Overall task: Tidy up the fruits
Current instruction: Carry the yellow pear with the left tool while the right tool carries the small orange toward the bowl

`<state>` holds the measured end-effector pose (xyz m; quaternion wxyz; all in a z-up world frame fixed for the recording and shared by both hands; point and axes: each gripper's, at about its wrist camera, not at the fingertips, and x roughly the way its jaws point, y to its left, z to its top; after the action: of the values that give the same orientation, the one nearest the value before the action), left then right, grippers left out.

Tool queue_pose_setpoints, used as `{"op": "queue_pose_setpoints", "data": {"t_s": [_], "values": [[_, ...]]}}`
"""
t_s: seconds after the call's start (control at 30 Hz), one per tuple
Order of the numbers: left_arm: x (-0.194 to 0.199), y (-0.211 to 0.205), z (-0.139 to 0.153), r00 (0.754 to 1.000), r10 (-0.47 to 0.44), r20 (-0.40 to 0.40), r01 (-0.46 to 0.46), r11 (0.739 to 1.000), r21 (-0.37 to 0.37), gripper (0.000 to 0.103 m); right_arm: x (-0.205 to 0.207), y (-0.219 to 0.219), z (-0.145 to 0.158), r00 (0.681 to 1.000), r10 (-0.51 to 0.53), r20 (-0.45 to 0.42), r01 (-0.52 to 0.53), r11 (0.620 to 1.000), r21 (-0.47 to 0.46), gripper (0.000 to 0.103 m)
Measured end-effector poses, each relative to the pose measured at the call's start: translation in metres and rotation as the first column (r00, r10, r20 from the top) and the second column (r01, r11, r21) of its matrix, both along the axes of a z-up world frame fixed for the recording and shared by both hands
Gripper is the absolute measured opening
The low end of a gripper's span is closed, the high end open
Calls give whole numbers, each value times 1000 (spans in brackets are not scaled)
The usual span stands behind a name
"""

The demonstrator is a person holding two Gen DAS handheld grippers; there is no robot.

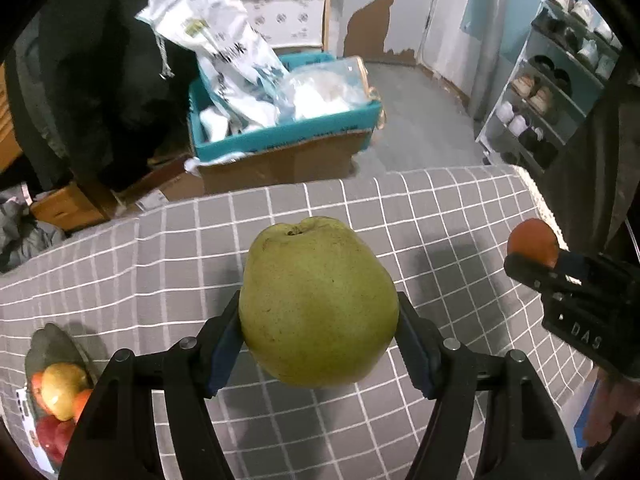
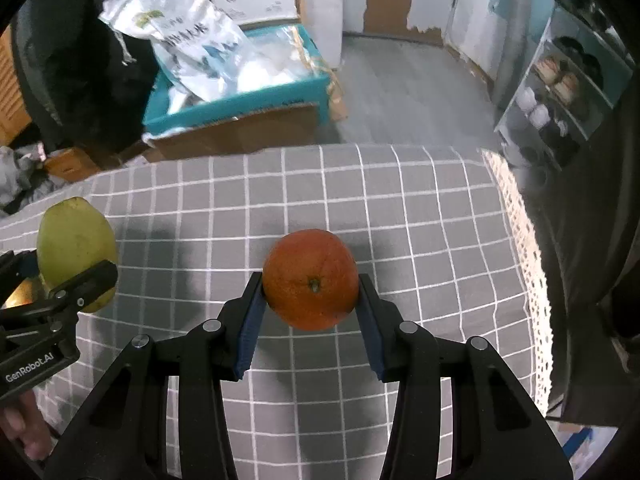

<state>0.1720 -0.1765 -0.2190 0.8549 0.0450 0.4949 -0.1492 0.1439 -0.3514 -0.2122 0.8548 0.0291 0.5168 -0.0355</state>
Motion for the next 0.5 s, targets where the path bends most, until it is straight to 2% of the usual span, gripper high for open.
{"op": "queue_pose_setpoints", "data": {"t_s": [0.33,0.5], "values": [[-29,34,52,994,30,102,-29,999,-15,71,-19,35,58,991,71,110,-69,997,-22,44],[-46,48,69,992,40,123,-37,999,-33,71,-33,51,80,982,102,157,-99,995,-24,44]]}}
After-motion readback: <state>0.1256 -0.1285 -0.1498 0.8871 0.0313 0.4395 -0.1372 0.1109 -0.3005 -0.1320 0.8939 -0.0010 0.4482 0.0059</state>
